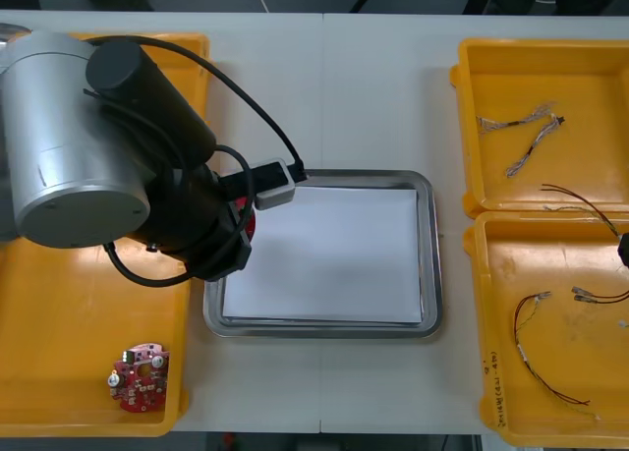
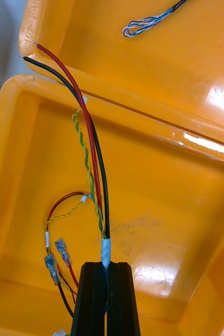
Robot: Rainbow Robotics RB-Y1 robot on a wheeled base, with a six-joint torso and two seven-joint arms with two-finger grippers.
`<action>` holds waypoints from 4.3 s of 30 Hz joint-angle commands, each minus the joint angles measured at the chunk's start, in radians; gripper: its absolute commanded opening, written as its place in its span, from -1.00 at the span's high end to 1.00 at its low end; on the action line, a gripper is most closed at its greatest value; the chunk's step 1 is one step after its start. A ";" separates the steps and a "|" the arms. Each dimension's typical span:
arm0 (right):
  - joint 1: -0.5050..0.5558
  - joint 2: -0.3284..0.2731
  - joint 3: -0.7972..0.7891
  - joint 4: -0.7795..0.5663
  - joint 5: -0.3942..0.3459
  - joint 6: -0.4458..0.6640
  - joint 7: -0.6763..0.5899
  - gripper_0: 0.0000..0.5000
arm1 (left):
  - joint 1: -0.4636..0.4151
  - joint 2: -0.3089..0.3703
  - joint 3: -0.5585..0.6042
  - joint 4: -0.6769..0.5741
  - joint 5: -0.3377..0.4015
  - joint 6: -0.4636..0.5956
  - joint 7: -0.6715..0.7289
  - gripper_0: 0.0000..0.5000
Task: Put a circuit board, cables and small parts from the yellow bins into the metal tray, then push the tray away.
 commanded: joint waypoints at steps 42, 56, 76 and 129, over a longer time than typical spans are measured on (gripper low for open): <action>-0.018 -0.010 0.003 -0.028 0.020 0.003 0.008 1.00 | -0.068 -0.044 -0.443 0.213 -0.186 -0.367 0.338 1.00; -0.020 -0.010 0.003 -0.028 0.020 0.003 0.008 1.00 | -0.066 -0.034 -0.463 0.232 -0.208 -0.400 0.347 0.30; -0.018 -0.008 0.003 -0.028 0.020 0.003 0.008 1.00 | -0.066 -0.028 -0.398 0.181 -0.196 -0.353 0.376 -1.00; -0.395 -0.037 0.484 -0.028 0.013 0.003 0.008 1.00 | -0.069 0.033 0.539 0.502 -0.099 0.107 0.127 -1.00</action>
